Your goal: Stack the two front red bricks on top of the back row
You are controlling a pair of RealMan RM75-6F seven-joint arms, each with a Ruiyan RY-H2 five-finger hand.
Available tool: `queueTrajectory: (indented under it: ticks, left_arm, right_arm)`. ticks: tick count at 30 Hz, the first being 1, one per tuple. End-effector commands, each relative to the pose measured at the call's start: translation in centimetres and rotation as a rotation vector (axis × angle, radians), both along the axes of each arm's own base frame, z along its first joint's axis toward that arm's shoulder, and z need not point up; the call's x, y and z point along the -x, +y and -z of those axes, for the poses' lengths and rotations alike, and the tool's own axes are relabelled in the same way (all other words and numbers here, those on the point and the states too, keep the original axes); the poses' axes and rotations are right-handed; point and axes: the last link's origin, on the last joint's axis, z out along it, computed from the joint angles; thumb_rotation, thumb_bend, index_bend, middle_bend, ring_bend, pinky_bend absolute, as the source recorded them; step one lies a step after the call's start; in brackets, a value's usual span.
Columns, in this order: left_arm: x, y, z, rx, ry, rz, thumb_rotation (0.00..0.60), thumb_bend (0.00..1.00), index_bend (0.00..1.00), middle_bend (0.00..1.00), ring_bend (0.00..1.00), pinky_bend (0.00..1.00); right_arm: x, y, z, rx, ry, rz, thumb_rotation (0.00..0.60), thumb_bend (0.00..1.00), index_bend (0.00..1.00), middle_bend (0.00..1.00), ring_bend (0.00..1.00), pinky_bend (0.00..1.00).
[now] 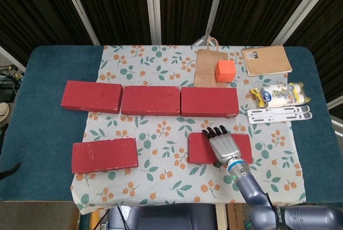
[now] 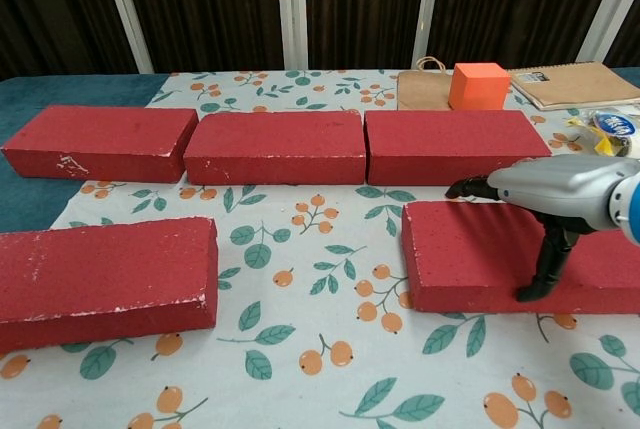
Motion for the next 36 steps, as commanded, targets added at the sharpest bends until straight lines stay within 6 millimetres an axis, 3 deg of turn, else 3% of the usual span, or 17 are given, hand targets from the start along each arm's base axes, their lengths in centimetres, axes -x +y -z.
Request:
queueTrajectory:
  ticks: [1, 7, 16, 23, 26, 29, 36]
  left_arm:
    - [0.0, 0.1, 0.1, -0.003, 0.0, 0.009, 0.6, 0.07, 0.0, 0.0, 0.0, 0.0]
    - [0.0, 0.1, 0.2, -0.006, 0.0, 0.001, 0.6, 0.07, 0.0, 0.0, 0.0, 0.0]
    - [-0.1, 0.1, 0.2, -0.014, -0.006, 0.017, 0.6, 0.07, 0.01, 0.0, 0.0, 0.0]
    - [0.1, 0.1, 0.0, -0.024, -0.012, 0.011, 0.6, 0.07, 0.01, 0.0, 0.0, 0.0]
    - [0.2, 0.2, -0.1, -0.025, -0.016, 0.005, 0.6, 0.07, 0.01, 0.0, 0.0, 0.0]
    - [0.4, 0.4, -0.2, -0.026, -0.016, -0.006, 0.6, 0.07, 0.01, 0.0, 0.0, 0.0]
    - [0.6, 0.7, -0.2, -0.027, -0.022, -0.017, 0.6, 0.07, 0.01, 0.0, 0.0, 0.0]
  right_arm:
    - [0.2, 0.0, 0.0, -0.001, 0.004, 0.005, 0.6, 0.0, 0.0, 0.13, 0.12, 0.0]
    - [0.2, -0.1, -0.1, -0.002, 0.012, 0.002, 0.6, 0.0, 0.01, 0.18, 0.17, 0.0]
    - [0.0, 0.0, -0.2, 0.006, 0.009, -0.02, 0.6, 0.0, 0.12, 0.23, 0.21, 0.0]
    - [-0.9, -0.3, -1.5, 0.043, 0.002, -0.048, 0.6, 0.0, 0.13, 0.24, 0.21, 0.0]
    - [-2.0, -0.6, -3.1, 0.077, 0.002, -0.072, 0.6, 0.0, 0.13, 0.24, 0.21, 0.0]
    - [-4.8, -1.5, -6.5, 0.158, 0.015, -0.137, 0.6, 0.0, 0.13, 0.25, 0.21, 0.0]
    - [-9.3, -3.6, -9.4, 0.199, 0.03, -0.166, 0.6, 0.0, 0.13, 0.25, 0.21, 0.0]
